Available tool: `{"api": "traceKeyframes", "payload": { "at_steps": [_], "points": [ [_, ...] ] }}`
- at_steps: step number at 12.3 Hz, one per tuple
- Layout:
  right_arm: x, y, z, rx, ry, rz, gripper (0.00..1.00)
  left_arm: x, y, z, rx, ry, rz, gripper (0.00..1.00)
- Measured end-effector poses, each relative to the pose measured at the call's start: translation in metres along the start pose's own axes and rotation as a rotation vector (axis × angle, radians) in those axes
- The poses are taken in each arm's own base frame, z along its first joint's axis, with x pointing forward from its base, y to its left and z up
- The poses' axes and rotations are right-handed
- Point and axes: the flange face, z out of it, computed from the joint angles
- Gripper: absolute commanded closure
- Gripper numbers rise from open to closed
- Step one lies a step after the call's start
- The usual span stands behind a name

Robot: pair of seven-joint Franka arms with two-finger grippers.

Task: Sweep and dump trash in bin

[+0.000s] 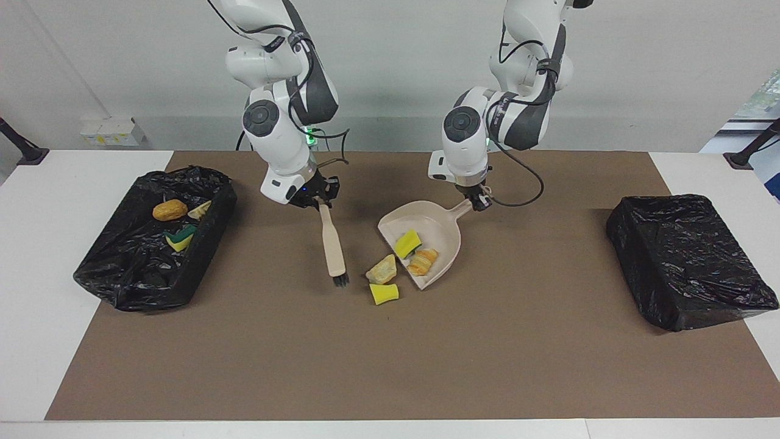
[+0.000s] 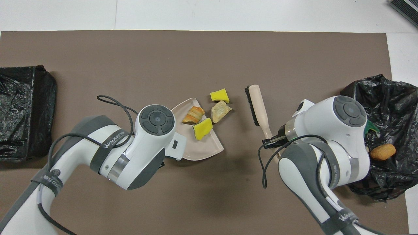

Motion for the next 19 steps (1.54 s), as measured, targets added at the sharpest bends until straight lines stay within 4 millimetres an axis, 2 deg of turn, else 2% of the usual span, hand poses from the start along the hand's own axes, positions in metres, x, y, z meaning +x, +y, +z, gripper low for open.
{"api": "traceKeyframes", "payload": {
  "at_steps": [3,6,8,10,12,15,19],
  "points": [
    [0.031,0.002,0.001,-0.1,-0.012,-0.114,1.0,-0.008,-0.032,-0.003,0.061,-0.029,0.103,1.0],
    [0.057,-0.002,-0.018,-0.127,-0.042,-0.193,1.0,-0.013,-0.069,-0.011,0.088,-0.024,0.137,1.0],
    [0.069,-0.001,-0.013,-0.109,-0.055,-0.179,1.0,-0.016,-0.086,-0.011,0.088,-0.023,0.158,1.0],
    [0.075,-0.003,0.012,-0.098,-0.091,-0.128,1.0,-0.011,-0.088,-0.004,0.084,-0.033,0.172,1.0],
    [0.077,-0.016,0.029,-0.097,-0.116,-0.117,1.0,-0.005,-0.086,0.003,0.076,-0.04,0.184,1.0],
    [0.077,-0.04,0.039,-0.105,-0.12,-0.063,1.0,-0.002,-0.085,0.003,0.077,-0.039,0.188,1.0],
    [0.078,-0.047,0.048,-0.057,-0.126,-0.005,1.0,0.0,-0.084,0.004,0.077,-0.039,0.192,1.0]
  ]
}}
